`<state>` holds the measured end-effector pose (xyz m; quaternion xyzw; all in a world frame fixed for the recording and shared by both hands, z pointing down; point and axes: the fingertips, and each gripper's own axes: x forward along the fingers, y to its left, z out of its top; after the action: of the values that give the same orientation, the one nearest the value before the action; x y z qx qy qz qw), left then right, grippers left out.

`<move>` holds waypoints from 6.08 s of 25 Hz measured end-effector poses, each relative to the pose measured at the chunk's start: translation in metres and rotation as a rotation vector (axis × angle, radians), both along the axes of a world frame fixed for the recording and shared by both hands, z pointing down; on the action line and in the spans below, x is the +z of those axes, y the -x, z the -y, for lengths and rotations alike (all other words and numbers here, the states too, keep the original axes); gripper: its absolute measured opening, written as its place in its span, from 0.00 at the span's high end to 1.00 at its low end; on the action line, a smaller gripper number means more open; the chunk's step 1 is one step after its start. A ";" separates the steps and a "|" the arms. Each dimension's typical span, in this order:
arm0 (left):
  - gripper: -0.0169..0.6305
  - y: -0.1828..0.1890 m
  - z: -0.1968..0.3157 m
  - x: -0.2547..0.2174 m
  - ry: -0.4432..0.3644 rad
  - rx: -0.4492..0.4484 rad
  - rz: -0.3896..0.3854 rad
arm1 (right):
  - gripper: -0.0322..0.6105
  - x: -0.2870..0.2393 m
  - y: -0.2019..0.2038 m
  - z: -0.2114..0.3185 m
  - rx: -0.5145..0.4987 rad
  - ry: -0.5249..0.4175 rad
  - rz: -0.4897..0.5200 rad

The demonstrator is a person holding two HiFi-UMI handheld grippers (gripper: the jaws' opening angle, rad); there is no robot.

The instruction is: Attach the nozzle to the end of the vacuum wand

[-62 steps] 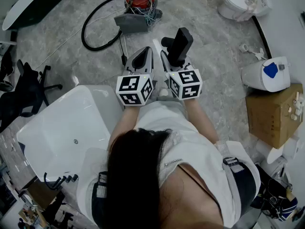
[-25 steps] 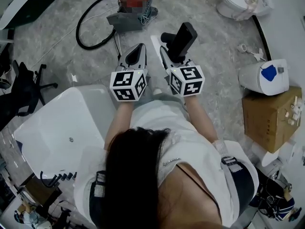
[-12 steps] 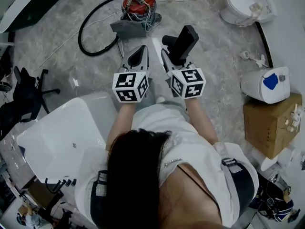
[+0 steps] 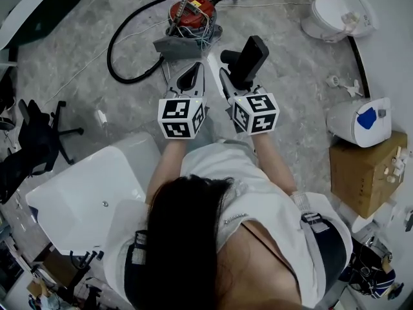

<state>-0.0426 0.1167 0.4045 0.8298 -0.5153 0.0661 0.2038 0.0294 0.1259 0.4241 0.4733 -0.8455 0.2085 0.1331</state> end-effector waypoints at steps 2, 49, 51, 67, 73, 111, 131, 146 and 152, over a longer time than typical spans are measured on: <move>0.97 0.006 0.011 0.000 0.002 0.004 -0.002 | 0.80 -0.001 0.007 0.011 -0.001 0.000 -0.006; 0.97 0.029 0.151 -0.008 -0.023 0.061 0.027 | 0.80 -0.008 0.026 0.146 0.077 -0.032 0.006; 0.97 0.028 0.160 -0.006 -0.017 0.054 0.031 | 0.80 -0.004 0.025 0.155 0.072 -0.022 0.005; 0.97 0.005 0.257 0.013 0.035 0.008 0.058 | 0.80 0.019 0.007 0.253 0.000 0.047 0.011; 0.97 -0.005 0.287 0.016 0.051 -0.021 0.072 | 0.80 0.023 -0.003 0.282 -0.026 0.071 0.015; 0.97 -0.021 0.360 0.023 0.020 -0.179 0.138 | 0.80 0.041 -0.037 0.366 -0.142 0.106 0.030; 0.97 -0.009 0.395 0.059 0.143 -0.046 0.146 | 0.80 0.049 -0.015 0.401 -0.145 0.120 -0.011; 0.97 0.016 0.423 0.079 0.175 0.026 0.168 | 0.80 0.064 0.011 0.423 -0.099 0.153 -0.051; 0.97 0.023 0.431 0.089 0.196 0.073 0.174 | 0.80 0.068 0.017 0.428 -0.074 0.161 -0.065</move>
<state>-0.0652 -0.3147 0.4937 0.8154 -0.4914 0.1951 0.2357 0.0128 -0.3020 0.4921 0.4359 -0.8381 0.2556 0.2056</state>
